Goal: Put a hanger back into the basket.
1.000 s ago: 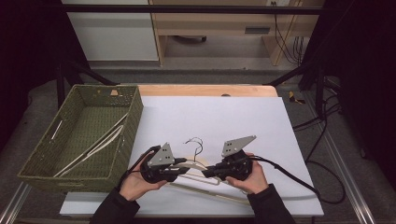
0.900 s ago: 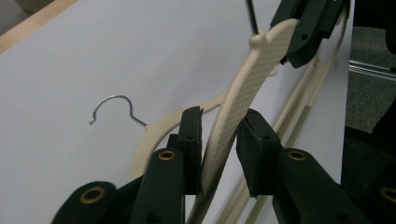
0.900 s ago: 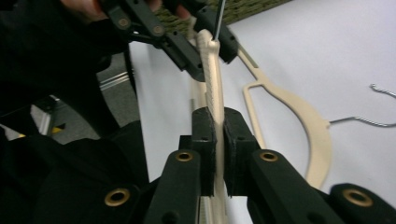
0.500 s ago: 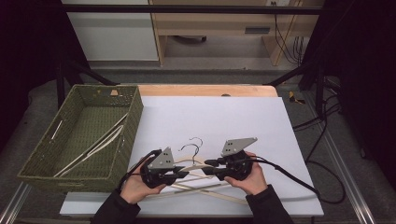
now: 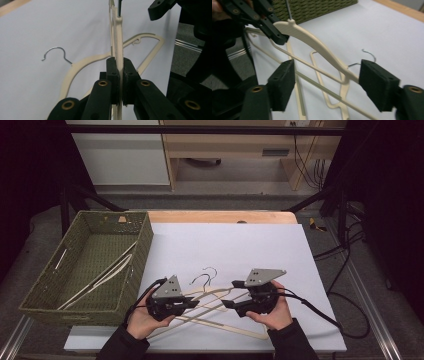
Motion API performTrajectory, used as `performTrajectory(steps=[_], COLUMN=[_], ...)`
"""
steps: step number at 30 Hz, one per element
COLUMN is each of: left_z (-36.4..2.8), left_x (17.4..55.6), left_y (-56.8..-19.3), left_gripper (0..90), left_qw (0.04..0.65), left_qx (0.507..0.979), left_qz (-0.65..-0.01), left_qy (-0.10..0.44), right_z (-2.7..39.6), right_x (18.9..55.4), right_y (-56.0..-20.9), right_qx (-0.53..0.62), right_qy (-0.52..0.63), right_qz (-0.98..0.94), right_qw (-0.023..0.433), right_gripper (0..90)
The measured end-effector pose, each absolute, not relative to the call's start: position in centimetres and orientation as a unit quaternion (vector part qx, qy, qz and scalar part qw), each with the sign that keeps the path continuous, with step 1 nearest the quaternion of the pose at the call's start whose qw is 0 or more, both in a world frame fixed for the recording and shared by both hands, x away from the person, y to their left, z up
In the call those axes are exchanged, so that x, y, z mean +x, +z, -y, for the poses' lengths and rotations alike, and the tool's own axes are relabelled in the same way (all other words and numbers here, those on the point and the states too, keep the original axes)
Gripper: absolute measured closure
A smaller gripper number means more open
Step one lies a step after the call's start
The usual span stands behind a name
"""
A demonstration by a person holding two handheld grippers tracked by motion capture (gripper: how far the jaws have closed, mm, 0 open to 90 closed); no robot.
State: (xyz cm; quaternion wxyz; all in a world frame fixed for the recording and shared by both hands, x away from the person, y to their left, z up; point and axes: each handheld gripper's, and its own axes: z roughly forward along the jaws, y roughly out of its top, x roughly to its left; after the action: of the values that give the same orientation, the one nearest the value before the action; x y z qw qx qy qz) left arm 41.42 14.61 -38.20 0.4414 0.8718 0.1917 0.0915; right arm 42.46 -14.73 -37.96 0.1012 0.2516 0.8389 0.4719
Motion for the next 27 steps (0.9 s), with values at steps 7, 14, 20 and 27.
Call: performTrajectory(steps=[7, 14, 20, 27], left_z=[-15.3, -16.5, -17.3, -18.5], left_x=[40.9, 40.4, 40.5, 40.9], left_y=[-36.8, -34.6, -32.9, -30.0], left_gripper=[86.1, 86.1, 86.0, 86.1], left_qw=[0.451, 0.478, 0.485, 0.494], left_qx=[0.862, 0.842, 0.836, 0.829], left_qz=[-0.202, -0.212, -0.213, -0.211], left_qy=[0.113, 0.134, 0.142, 0.157], right_z=[16.5, 18.9, 20.1, 21.5], right_x=[42.2, 42.0, 41.6, 41.1], right_y=[-38.0, -38.4, -39.0, -39.3], right_qx=[0.290, 0.334, 0.351, 0.367], right_qy=[0.474, 0.488, 0.487, 0.490], right_qz=[-0.821, -0.793, -0.784, -0.773], right_qw=[0.130, 0.148, 0.154, 0.163], right_gripper=[15.3, 8.7, 7.3, 6.7])
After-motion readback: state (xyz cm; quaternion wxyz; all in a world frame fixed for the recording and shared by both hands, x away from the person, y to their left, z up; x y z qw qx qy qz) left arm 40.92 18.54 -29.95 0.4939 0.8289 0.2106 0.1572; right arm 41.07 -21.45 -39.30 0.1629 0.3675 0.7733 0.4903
